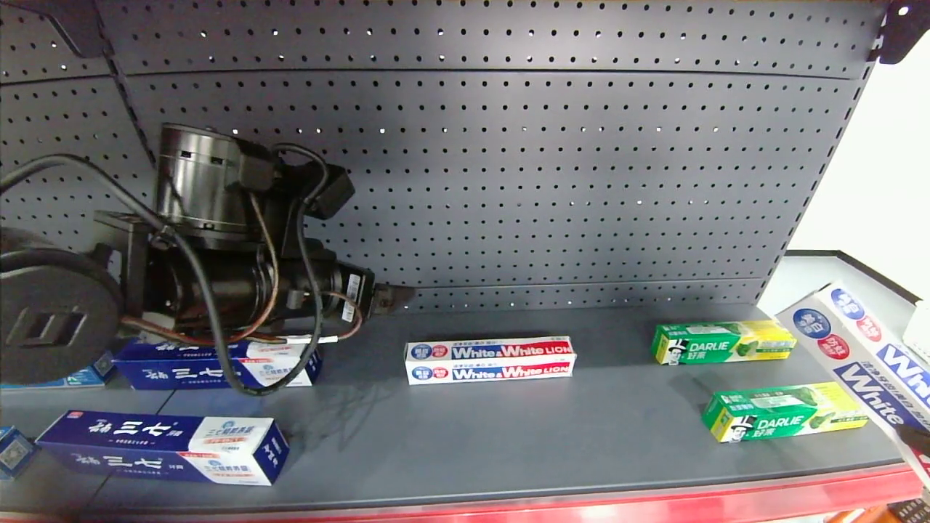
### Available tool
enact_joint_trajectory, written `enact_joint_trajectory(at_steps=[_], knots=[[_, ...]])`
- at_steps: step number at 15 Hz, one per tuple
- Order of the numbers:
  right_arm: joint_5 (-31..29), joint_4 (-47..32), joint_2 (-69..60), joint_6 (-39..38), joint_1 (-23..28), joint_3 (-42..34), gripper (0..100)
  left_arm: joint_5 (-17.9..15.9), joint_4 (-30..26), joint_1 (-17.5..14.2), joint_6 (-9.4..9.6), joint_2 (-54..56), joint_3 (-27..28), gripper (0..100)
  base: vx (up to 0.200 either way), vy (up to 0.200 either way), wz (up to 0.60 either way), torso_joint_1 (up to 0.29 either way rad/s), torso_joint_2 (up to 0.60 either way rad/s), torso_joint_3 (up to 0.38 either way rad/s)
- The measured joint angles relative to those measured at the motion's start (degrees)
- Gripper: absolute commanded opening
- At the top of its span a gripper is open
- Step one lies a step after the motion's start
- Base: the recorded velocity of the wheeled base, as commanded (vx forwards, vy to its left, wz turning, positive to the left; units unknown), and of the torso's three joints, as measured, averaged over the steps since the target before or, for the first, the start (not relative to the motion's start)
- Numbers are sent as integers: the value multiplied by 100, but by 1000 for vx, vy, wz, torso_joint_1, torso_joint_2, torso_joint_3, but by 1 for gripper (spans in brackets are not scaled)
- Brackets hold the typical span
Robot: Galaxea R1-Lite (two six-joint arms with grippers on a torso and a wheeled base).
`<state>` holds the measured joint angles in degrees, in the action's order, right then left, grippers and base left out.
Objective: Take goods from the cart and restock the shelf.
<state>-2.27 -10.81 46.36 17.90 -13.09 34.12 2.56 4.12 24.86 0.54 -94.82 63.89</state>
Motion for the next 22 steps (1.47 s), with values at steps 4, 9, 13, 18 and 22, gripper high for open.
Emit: enact_joint_trajectory(at_steps=[4,9,13,18,22], knots=[[-106,6,2,0,-7,11,0,521,12,347,-351,-694,714,100,0,0,0,0,0,0],[-107,6,5,0,-5,-22,0,866,-106,697,-711,-1463,1331,100,0,0,0,0,0,0],[-110,9,5,0,1,-33,0,901,-317,955,-828,-2029,1952,100,0,0,0,0,0,0],[-107,11,-15,-6,37,-88,0,553,-325,909,-397,-2350,2053,100,0,0,0,0,0,0],[-106,17,-17,-9,37,-96,0,340,-334,660,88,-2387,1992,100,0,0,0,0,0,0]])
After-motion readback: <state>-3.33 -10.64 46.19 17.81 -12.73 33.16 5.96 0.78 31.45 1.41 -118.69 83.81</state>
